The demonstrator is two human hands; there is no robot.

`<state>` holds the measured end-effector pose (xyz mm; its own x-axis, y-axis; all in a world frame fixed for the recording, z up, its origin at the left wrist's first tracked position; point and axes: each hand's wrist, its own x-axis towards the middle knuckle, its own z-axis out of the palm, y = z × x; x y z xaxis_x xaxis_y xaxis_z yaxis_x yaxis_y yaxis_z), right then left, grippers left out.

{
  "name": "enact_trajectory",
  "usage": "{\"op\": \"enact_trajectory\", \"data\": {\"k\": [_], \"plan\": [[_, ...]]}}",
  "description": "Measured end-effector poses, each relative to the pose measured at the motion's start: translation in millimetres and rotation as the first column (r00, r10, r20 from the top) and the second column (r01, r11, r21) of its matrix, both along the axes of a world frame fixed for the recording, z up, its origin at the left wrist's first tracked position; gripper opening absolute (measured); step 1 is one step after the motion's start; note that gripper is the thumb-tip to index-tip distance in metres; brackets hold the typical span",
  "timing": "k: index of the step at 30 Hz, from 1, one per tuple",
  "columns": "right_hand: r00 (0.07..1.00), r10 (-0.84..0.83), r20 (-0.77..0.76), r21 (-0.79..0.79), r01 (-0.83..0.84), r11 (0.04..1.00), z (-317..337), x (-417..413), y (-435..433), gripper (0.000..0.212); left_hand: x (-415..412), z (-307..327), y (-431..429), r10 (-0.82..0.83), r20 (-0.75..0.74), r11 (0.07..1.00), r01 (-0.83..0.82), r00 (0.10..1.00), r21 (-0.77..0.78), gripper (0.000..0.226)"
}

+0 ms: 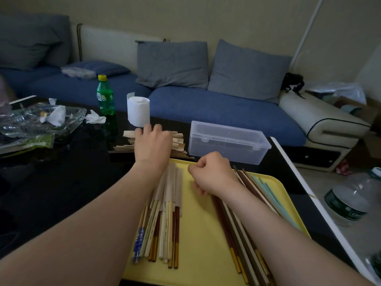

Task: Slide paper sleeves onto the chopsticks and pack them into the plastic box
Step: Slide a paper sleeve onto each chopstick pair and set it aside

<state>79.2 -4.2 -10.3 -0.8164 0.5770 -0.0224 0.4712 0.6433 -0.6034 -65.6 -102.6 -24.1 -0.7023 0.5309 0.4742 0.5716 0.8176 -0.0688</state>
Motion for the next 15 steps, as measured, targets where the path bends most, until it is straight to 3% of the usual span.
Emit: {"op": "enact_trajectory", "data": {"k": [5, 11, 15], "plan": [[0.996, -0.093, -0.014, -0.087, 0.091, 0.992, 16.0, 14.7, 12.7, 0.036, 16.6, 11.4, 14.2, -0.352, -0.057, 0.927, 0.357, 0.934, 0.113, 0.015], [0.946, -0.078, 0.316, 0.119, 0.042, 0.992, 16.5, 33.3, 26.2, 0.01, 47.1, 20.5, 27.8, -0.476, 0.187, 0.877, 0.451, 0.859, 0.165, 0.034], [0.898, -0.02, 0.44, 0.033, 0.007, 0.999, 12.2, 40.1, 21.3, 0.01, 54.6, 16.3, 31.9, -0.504, 0.377, 0.862, 0.48, 0.777, 0.164, 0.023]]}}
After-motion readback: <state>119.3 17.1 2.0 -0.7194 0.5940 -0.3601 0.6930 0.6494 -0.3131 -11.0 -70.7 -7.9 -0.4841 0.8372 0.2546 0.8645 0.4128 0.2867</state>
